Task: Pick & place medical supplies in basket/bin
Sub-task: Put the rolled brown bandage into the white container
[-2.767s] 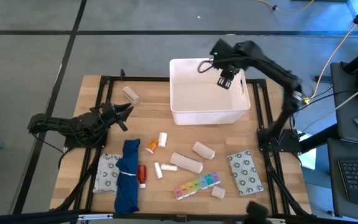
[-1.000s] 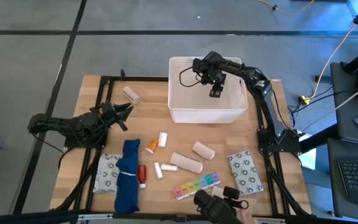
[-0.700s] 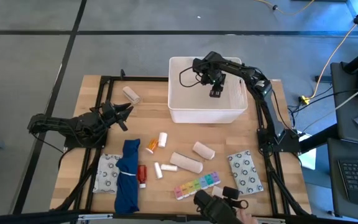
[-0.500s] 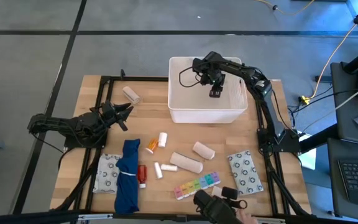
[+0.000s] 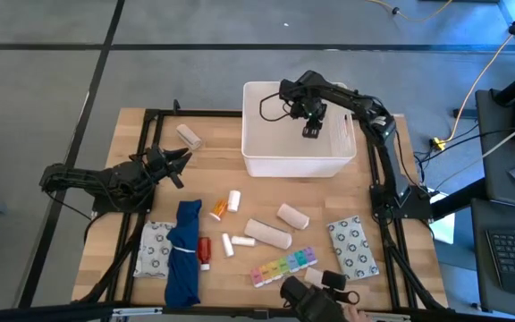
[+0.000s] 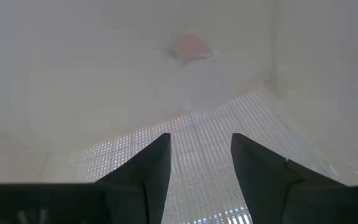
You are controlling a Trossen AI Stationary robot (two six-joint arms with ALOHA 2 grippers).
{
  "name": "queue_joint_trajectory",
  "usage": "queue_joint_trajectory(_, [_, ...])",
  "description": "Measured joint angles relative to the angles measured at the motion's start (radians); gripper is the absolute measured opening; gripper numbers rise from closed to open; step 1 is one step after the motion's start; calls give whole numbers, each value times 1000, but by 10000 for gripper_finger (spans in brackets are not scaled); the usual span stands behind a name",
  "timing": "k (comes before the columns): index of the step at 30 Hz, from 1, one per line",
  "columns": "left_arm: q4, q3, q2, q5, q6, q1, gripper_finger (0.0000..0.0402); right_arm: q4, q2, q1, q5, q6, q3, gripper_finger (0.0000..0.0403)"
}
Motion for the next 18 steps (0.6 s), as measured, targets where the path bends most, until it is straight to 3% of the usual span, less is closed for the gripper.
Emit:
queue_joint_trajectory(8, [0, 0, 0, -16, 0, 0, 111, 1, -129, 18, -46, 18, 50, 170])
queue_joint_trajectory(18, [-1, 0, 0, -45, 0, 0, 111, 50, -264, 153, -422, 67, 232, 178])
